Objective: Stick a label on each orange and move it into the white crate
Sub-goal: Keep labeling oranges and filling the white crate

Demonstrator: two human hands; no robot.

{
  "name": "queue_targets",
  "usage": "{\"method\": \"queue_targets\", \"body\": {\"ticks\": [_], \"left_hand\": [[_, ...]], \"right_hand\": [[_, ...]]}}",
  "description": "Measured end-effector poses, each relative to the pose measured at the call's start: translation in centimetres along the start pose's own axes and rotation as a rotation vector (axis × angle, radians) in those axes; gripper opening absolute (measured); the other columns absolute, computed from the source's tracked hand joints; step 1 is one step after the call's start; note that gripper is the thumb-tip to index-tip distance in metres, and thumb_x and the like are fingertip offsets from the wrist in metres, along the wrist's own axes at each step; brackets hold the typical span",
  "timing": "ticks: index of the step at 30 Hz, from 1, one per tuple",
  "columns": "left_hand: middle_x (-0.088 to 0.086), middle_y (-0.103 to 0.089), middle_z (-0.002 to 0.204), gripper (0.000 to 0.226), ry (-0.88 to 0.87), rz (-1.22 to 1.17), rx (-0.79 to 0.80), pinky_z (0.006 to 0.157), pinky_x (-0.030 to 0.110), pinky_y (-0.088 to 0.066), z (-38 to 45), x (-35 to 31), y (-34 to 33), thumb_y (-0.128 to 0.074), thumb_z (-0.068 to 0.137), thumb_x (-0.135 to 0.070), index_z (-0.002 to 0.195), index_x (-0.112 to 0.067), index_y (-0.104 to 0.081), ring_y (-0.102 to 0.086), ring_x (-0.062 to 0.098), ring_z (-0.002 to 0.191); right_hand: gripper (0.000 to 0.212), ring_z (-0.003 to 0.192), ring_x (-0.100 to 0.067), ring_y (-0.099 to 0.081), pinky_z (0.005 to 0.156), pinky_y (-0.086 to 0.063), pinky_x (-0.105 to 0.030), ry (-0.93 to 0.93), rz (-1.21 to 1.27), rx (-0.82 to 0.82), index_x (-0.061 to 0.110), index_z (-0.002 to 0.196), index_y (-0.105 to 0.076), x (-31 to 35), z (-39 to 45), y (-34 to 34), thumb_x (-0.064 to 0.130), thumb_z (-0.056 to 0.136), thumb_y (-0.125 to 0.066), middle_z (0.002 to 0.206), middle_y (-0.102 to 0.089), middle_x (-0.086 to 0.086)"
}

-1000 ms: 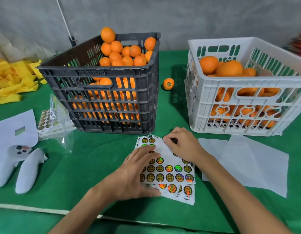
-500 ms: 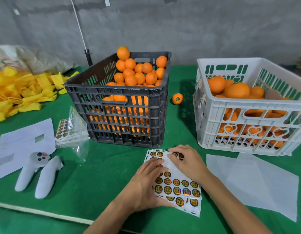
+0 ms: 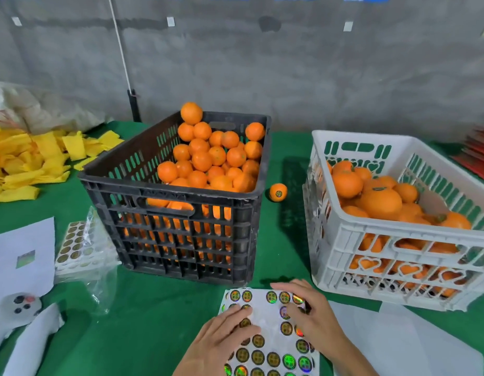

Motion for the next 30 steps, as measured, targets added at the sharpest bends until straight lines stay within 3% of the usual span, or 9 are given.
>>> {"method": "queue_targets", "body": {"ticks": [3, 5, 12, 15, 17, 20, 24, 26, 30], "left_hand": [[-0.027, -0.042, 0.154, 0.064, -0.068, 0.184, -0.036, 0.109, 0.024, -0.045, 0.0, -0.5, 1.2, -0.066, 0.074, -0.084, 0.13, -0.055, -0.058, -0.041, -0.002, 0.142], [-0.022, -0.054, 0.146, 0.061, -0.121, 0.22, -0.06, 0.098, 0.02, -0.052, 0.1, -1.0, 1.2, -0.067, 0.07, -0.086, 0.122, -0.054, -0.067, -0.052, 0.002, 0.134], [-0.015, -0.057, 0.146, 0.063, -0.111, 0.186, -0.02, 0.105, 0.028, -0.042, 0.5, -1.6, 1.5, -0.063, 0.075, -0.085, 0.125, -0.046, -0.07, -0.054, 0.007, 0.135], [-0.017, -0.038, 0.161, 0.08, -0.044, 0.127, -0.005, 0.112, 0.026, -0.032, -0.3, -1.1, 1.1, -0.047, 0.078, -0.091, 0.142, -0.043, -0.056, -0.035, 0.006, 0.149], [-0.03, -0.01, 0.167, 0.093, -0.019, -0.029, -0.062, 0.123, 0.024, -0.008, -0.5, -0.7, 0.5, -0.048, 0.072, -0.098, 0.151, -0.05, -0.039, -0.008, -0.002, 0.155], [-0.037, 0.009, 0.163, 0.107, 0.009, -0.055, -0.047, 0.125, 0.026, 0.006, -1.0, -0.7, -0.4, -0.048, 0.062, -0.104, 0.153, -0.056, -0.023, 0.014, -0.008, 0.152], [-0.046, -0.008, 0.156, 0.089, 0.076, -0.196, -0.072, 0.118, 0.026, -0.009, -0.7, -0.4, 0.2, -0.052, 0.064, -0.101, 0.143, -0.065, -0.033, 0.003, -0.013, 0.148], [-0.045, -0.027, 0.145, 0.07, 0.108, -0.176, -0.137, 0.112, 0.025, -0.015, 0.6, -0.2, 0.8, -0.046, 0.079, -0.094, 0.139, -0.058, -0.044, -0.014, -0.017, 0.137], [-0.023, -0.051, 0.112, 0.05, 0.127, -0.07, -0.214, 0.1, 0.028, -0.03, 4.9, -1.0, 2.0, -0.055, 0.097, -0.058, 0.145, -0.042, -0.052, -0.043, 0.0, 0.107]], "right_hand": [[0.052, 0.089, -0.021, -0.052, 0.08, -0.038, -0.031, -0.009, 0.034, 0.048, 0.043, 0.118, -0.075, -1.1, 0.3, 0.2, 0.005, 0.086, -0.059, 0.086, -0.055, -0.004], [0.05, 0.088, -0.022, -0.053, 0.079, -0.037, -0.031, -0.011, 0.034, 0.085, 0.041, 0.118, -0.075, -1.5, 0.4, 0.2, 0.003, 0.09, -0.061, 0.087, -0.057, -0.004], [0.047, 0.127, -0.005, -0.056, 0.109, -0.042, -0.033, -0.132, 0.052, 0.064, 0.049, 0.122, -0.071, -1.2, 0.3, 0.1, 0.012, 0.093, -0.073, 0.124, -0.068, 0.019], [0.043, 0.109, -0.013, -0.061, 0.096, -0.045, -0.03, -0.095, 0.031, 0.066, 0.046, 0.121, -0.072, -0.8, 0.1, 0.0, 0.011, 0.095, -0.071, 0.107, -0.069, 0.015], [0.043, 0.093, -0.023, -0.062, 0.08, -0.046, -0.03, -0.037, 0.058, 0.088, 0.04, 0.117, -0.076, -0.1, 0.1, -0.2, 0.004, 0.095, -0.068, 0.097, -0.065, 0.005], [0.039, 0.094, -0.022, -0.064, 0.079, -0.05, -0.027, -0.093, 0.113, 0.081, 0.034, 0.113, -0.079, 0.1, 0.0, -0.1, 0.002, 0.094, -0.069, 0.098, -0.067, -0.001], [0.034, 0.072, 0.002, -0.066, 0.062, -0.051, -0.015, -0.148, 0.177, 0.076, 0.027, 0.117, -0.078, 0.5, -0.1, -0.1, 0.003, 0.093, -0.072, 0.11, -0.073, 0.004], [0.032, 0.057, 0.005, -0.063, 0.056, -0.048, -0.01, -0.165, 0.182, 0.084, 0.023, 0.118, -0.077, 0.3, -0.3, 0.0, 0.003, 0.093, -0.072, 0.096, -0.077, 0.012], [0.035, 0.087, -0.019, -0.077, 0.077, -0.062, -0.035, -0.197, 0.188, 0.063, 0.027, 0.121, -0.075, 0.3, 0.0, 0.2, 0.008, 0.092, -0.075, 0.105, -0.079, 0.006]]}}
Point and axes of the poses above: each hand's wrist, its own z-axis towards the middle knuckle, its own y-axis out of the back of the hand, x = y × z, the point moved 3 cm from there along z, towards the middle knuckle
